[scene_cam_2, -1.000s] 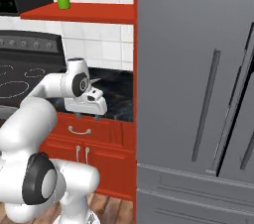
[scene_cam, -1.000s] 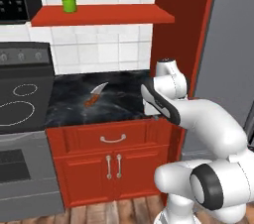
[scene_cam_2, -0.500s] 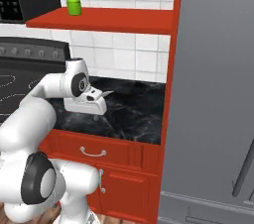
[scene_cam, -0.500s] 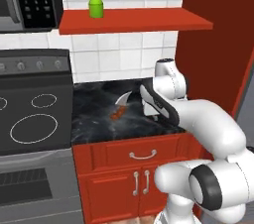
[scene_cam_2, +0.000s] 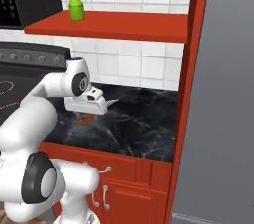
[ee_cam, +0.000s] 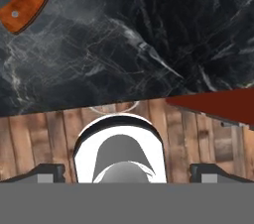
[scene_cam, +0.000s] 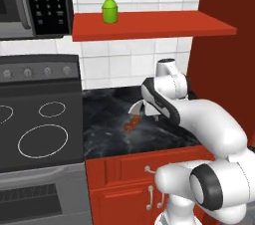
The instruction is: Move the cutting board and knife to the sink. Then move spray from the shelves to the counter.
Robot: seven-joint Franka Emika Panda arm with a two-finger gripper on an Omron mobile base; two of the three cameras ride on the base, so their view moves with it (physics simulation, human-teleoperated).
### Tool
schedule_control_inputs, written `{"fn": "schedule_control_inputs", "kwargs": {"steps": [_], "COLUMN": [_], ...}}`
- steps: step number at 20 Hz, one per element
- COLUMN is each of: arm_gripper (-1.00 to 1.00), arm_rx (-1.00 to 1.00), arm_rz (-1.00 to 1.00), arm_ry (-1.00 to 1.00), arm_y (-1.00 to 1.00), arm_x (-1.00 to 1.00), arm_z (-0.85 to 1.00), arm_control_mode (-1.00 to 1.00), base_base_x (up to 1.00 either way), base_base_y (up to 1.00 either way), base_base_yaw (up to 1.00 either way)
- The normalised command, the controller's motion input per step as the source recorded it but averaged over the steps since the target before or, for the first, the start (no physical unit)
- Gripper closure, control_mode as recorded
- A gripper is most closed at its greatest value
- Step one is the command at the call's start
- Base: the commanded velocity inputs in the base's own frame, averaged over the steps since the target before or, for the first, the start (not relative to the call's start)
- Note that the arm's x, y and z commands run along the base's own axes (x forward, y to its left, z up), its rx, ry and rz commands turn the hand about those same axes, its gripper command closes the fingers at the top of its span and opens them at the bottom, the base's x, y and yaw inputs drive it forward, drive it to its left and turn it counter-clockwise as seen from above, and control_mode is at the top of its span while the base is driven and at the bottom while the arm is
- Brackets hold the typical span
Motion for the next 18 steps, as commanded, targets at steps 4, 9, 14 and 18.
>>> {"fn": "schedule_control_inputs", "kwargs": {"steps": [4, 9, 14, 18], "arm_gripper": [-1.00, -1.00, -1.00, -1.00], "arm_rx": [0.00, 0.00, 0.00, 0.00], "arm_rz": [0.00, 0.00, 0.00, 0.00], "arm_ry": [0.00, 0.00, 0.00, 0.00], "arm_y": [0.00, 0.00, 0.00, 0.00], "arm_x": [0.00, 0.00, 0.00, 0.00], "arm_z": [0.00, 0.00, 0.00, 0.00], "arm_control_mode": [1.00, 1.00, 1.00, 1.00], "base_base_x": [0.32, 0.40, 0.49, 0.50], "base_base_y": [0.45, 0.43, 0.37, 0.24], "base_base_yaw": [-0.03, -0.08, -0.11, -0.01]}}
